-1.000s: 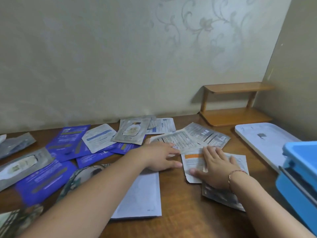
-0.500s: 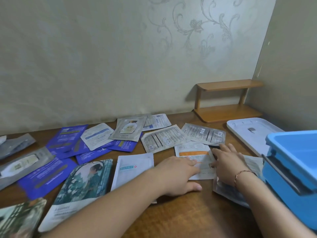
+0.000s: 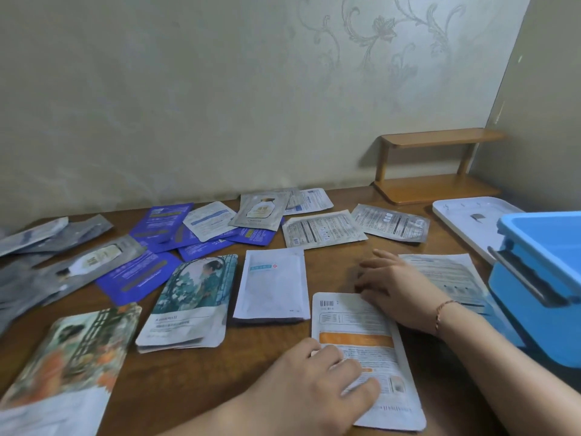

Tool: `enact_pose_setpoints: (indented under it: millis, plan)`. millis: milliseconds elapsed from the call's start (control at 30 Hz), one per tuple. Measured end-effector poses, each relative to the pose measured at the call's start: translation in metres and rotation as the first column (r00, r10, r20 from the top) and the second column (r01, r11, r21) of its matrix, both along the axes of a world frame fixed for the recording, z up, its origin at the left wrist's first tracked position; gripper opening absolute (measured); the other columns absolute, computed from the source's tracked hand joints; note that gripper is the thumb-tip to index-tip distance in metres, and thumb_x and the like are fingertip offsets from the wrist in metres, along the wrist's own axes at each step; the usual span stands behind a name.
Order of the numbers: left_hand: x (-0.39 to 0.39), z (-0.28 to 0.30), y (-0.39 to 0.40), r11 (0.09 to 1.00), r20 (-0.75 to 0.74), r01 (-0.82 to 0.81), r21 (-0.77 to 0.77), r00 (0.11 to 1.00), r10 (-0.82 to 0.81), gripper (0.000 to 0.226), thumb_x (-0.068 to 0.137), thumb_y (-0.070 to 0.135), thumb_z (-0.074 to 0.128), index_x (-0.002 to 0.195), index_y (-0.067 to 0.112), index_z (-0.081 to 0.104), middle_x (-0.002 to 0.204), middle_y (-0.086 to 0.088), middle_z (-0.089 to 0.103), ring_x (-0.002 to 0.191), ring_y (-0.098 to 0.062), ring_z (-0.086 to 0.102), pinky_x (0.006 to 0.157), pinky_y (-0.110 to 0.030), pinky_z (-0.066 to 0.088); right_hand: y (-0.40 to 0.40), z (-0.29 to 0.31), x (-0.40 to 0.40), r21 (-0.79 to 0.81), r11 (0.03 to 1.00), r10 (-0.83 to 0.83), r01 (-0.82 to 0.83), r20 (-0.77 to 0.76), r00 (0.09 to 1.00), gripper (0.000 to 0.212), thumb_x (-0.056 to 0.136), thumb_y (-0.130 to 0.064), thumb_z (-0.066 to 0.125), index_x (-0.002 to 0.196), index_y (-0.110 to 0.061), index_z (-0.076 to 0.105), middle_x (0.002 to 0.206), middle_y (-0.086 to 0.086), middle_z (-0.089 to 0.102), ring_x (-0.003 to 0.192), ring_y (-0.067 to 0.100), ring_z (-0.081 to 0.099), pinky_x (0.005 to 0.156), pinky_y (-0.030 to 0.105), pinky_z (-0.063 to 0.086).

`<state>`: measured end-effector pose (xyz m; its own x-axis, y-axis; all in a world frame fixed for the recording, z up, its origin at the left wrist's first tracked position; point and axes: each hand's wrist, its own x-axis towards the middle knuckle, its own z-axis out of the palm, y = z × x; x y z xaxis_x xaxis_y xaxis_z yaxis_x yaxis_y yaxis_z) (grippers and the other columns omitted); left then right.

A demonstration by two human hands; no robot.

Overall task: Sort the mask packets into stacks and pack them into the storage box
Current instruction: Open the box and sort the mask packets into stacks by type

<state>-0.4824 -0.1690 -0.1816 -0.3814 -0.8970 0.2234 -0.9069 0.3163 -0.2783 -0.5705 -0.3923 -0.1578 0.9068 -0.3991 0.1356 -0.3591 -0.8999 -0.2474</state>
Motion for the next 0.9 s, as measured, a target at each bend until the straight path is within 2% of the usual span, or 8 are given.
enact_pose_setpoints:
  millis: [100,267,433,500,633,700,767,900]
  plan:
    - [-0.007,0.001,0.004,0.999,0.043,0.024,-0.045,0.999,-0.022,0.018,0.101,0.034,0.045,0.103,0.029,0.063,0.082,0.006,0.059,0.068,-0.013,0.052,0.067,-0.027,0.050,0.019,0.005,0.001,-0.044,0.998,-0.045,0.043,-0.050,0.998,0.021,0.090,-0.047,0.055,0.101,-0.033,0.068,0.112,-0.013,0.058,0.109,0.009,0.044,0.088,0.023,0.040]
    - [-0.012,0.006,0.012,0.985,0.141,0.064,-0.163,0.989,-0.041,0.018,0.098,0.016,0.046,0.087,0.025,0.057,0.073,0.005,0.044,0.061,-0.015,0.041,0.068,-0.029,0.048,0.035,0.020,0.001,0.120,0.983,-0.106,0.136,-0.227,0.968,0.022,0.086,-0.047,0.062,0.083,-0.030,0.050,0.089,-0.012,0.054,0.079,0.006,0.052,0.064,0.020,0.041]
    - [0.000,0.005,0.024,0.991,0.069,0.101,-0.083,0.993,-0.095,0.022,0.103,0.027,0.040,0.111,0.033,0.060,0.101,0.009,0.062,0.083,-0.013,0.058,0.090,-0.037,0.050,0.021,0.031,-0.028,0.466,0.853,-0.074,0.235,-0.339,0.938,0.018,0.085,-0.038,0.069,0.097,-0.025,0.068,0.088,-0.004,0.072,0.077,0.012,0.071,0.071,0.031,0.060]
    - [0.011,0.002,0.025,0.998,-0.009,0.051,-0.034,0.999,-0.052,0.023,0.099,0.038,0.043,0.115,0.035,0.059,0.115,0.009,0.063,0.099,-0.014,0.058,0.097,-0.040,0.047,0.018,0.029,-0.039,0.649,0.721,-0.069,0.242,-0.281,0.957,0.020,0.087,-0.031,0.069,0.100,-0.015,0.070,0.092,0.004,0.075,0.084,0.018,0.073,0.081,0.043,0.058]
    - [0.035,0.010,0.030,0.998,-0.341,-0.055,-0.043,0.939,0.037,0.033,0.094,0.041,0.056,0.124,0.030,0.061,0.134,0.009,0.056,0.126,-0.008,0.049,0.107,-0.032,0.039,0.015,0.023,-0.062,0.971,0.198,-0.299,0.136,-0.073,0.952,0.029,0.086,-0.006,0.060,0.113,0.003,0.054,0.105,0.027,0.069,0.097,0.043,0.067,0.092,0.060,0.048]
    - [0.033,0.018,0.033,0.991,-0.678,-0.114,-0.066,0.734,0.039,0.030,0.091,0.033,0.065,0.119,0.024,0.067,0.130,0.009,0.060,0.124,-0.006,0.053,0.103,-0.022,0.041,0.013,0.022,-0.070,1.000,0.010,-0.407,0.014,-0.009,0.913,0.040,0.083,-0.006,0.058,0.121,0.001,0.052,0.109,0.030,0.066,0.095,0.045,0.067,0.085,0.059,0.053]
    - [0.021,0.026,0.029,0.968,-0.932,-0.232,-0.094,0.362,-0.004,0.020,0.084,0.030,0.069,0.102,0.023,0.073,0.108,0.004,0.070,0.105,-0.014,0.065,0.092,-0.022,0.048,0.015,0.024,-0.071,0.988,-0.084,-0.530,-0.130,0.066,0.845,0.043,0.081,-0.007,0.056,0.123,0.001,0.053,0.107,0.028,0.068,0.085,0.039,0.071,0.067,0.048,0.060]
    - [-0.006,0.044,-0.002,0.939,-0.848,-0.271,0.210,-0.529,0.037,0.038,0.066,0.044,0.079,0.080,0.009,0.075,0.075,-0.013,0.068,0.072,-0.025,0.065,0.064,-0.033,0.053,0.037,0.029,-0.054,0.913,-0.178,-0.708,-0.368,0.141,0.692,0.027,0.093,-0.002,0.045,0.117,-0.002,0.058,0.107,0.021,0.071,0.087,0.032,0.072,0.059,0.042,0.061]
